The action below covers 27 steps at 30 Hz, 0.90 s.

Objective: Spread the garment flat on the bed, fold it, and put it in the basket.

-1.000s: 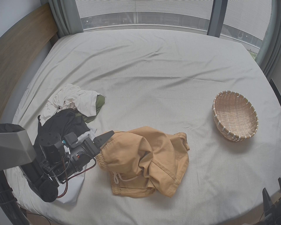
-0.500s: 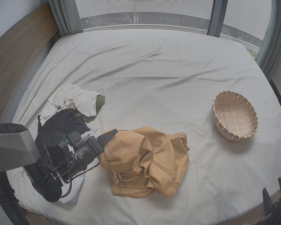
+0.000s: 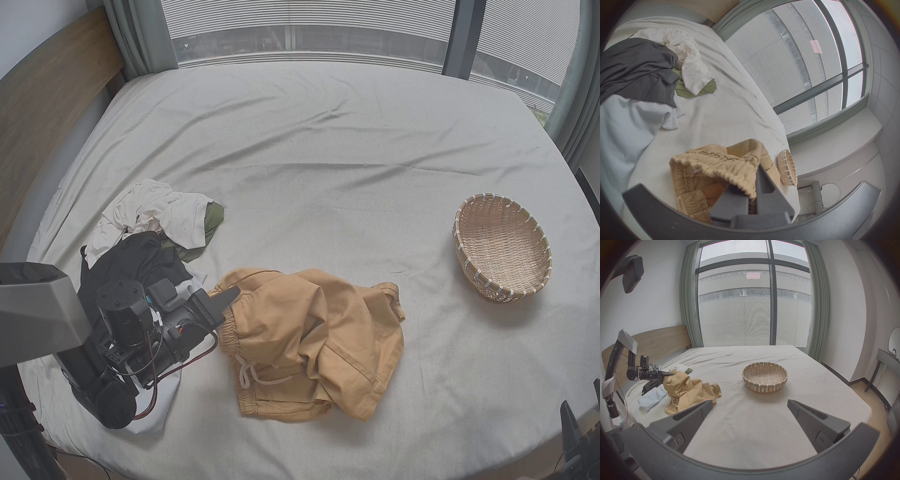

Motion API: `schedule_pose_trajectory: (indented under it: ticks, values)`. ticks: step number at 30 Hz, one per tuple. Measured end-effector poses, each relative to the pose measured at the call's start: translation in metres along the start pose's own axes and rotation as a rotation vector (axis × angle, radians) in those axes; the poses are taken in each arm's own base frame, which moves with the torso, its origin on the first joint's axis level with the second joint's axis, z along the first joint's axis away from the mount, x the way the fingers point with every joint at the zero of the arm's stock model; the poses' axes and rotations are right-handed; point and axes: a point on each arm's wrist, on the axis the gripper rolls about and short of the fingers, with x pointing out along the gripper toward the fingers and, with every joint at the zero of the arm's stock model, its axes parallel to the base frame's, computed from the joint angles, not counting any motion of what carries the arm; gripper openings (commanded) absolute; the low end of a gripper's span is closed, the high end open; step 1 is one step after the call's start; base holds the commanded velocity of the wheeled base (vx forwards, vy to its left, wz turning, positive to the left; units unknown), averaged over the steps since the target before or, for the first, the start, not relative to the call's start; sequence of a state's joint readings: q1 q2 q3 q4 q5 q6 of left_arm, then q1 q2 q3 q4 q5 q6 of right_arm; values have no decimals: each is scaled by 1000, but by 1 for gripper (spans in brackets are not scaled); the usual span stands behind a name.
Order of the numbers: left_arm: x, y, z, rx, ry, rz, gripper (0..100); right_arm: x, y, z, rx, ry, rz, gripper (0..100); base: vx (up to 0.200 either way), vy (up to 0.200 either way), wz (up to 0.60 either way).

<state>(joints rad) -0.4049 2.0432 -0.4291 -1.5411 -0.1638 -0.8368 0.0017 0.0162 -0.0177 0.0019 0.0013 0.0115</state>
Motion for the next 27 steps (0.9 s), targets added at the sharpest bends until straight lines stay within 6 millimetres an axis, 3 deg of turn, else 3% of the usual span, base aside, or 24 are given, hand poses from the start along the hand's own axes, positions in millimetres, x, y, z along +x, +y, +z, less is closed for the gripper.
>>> schedule_pose_trajectory:
  ticks: [9,16,24,27]
  values:
    - [-14,-31,24,101,-15,-172,0,0,0,-1,-11,9,7,100,0,0,0]
    - [-23,-29,22,348,1,-185,0,0,0,0,-15,2,20,100,0,0,0]
    - [-27,-24,18,373,29,-173,0,0,1,2,-17,-19,23,100,0,0,0]
    - [-27,-24,17,381,30,-171,0,-4,1,16,-17,-76,25,100,0,0,0]
